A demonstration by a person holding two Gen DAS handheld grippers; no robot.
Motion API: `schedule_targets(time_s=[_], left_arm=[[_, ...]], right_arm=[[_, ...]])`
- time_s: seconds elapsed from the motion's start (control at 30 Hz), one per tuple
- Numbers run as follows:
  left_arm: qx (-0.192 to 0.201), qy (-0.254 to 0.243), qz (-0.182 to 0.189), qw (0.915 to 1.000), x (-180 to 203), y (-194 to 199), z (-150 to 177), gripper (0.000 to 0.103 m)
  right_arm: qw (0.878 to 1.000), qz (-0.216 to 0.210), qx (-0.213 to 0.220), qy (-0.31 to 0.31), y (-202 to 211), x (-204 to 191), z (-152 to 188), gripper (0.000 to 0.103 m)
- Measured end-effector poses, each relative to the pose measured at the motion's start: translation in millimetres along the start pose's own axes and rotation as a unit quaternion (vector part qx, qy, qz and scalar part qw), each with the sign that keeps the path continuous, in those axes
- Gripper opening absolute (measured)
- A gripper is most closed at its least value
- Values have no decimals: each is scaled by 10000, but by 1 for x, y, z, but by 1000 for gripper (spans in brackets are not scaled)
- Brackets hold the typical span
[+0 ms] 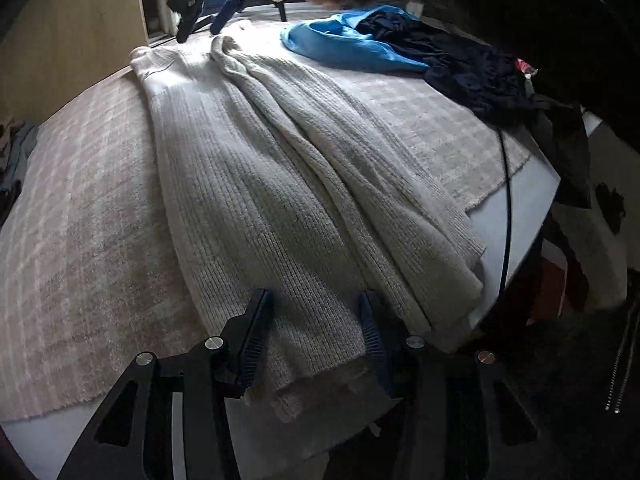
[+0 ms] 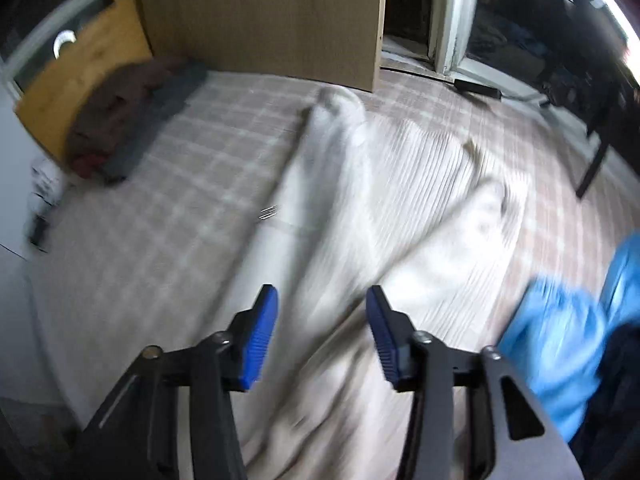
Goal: Fold clothes
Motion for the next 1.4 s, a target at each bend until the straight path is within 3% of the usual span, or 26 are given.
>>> schedule_targets(time_s=[0.07,0.2,0.33,0.4,0.47,0.5,0.6,0.77,0.87,1.0,1.03,1.13,1.27,1.33,1.4], left_arm=[[-35,136,-46,9999,5,1,0,43],[-118,504,22,9987,7,2,2,51],[-52,402,-181,9990,13,-1,5,54],[-17,471,-143,9988,11,2,7,44],[14,589,-74,9982,8,4,7,18],[14,652,-59,9979,7,5,6,14],[-35,764,-161,9969,7,5,4,12],[-9,673,-710,9952,6,21,5,12],[54,666,-1180,9908,-1,38,5,12],[-128,904,-987,9909,-7,28,12,17],[-259,893,-982,9908,-4,22,14,25],[-309,952,-935,9906,0,23,16,31],[102,1060,-781,9912,4,53,10,39],[276,931,-752,9924,8,60,4,42],[194,728,-696,9947,13,46,-2,44]], right_arm=[[9997,-10,-212,113,-12,10,-3,47],[9973,-192,-580,406,-31,14,-4,50],[9946,-224,-548,852,-30,7,1,50],[9932,-266,-535,999,-29,5,2,44],[9929,-163,-517,1058,-29,6,4,34],[9932,-193,-480,1041,-26,8,4,28],[9948,-404,-353,867,-18,14,2,13],[9944,-644,-213,806,-6,10,2,9],[9923,-1005,56,721,10,7,-3,9],[9946,-612,-118,828,-7,5,4,9],[9945,-552,-167,877,-13,4,7,11],[9949,-509,-156,860,-14,4,8,18],[9948,-633,3,792,9,5,5,26],[9938,-714,0,858,16,3,7,40],[9937,-610,-74,936,11,1,7,40]])
Point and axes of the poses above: each gripper's, at about its wrist camera, not at the fingertips, and y roughly against the way its jaws point, x to its right, z to its underside, the point moved 3 cm from there along -y, roughly the way its jaws point, and after that the axes turned 6 degrees about -x, right-handed, at the moved point
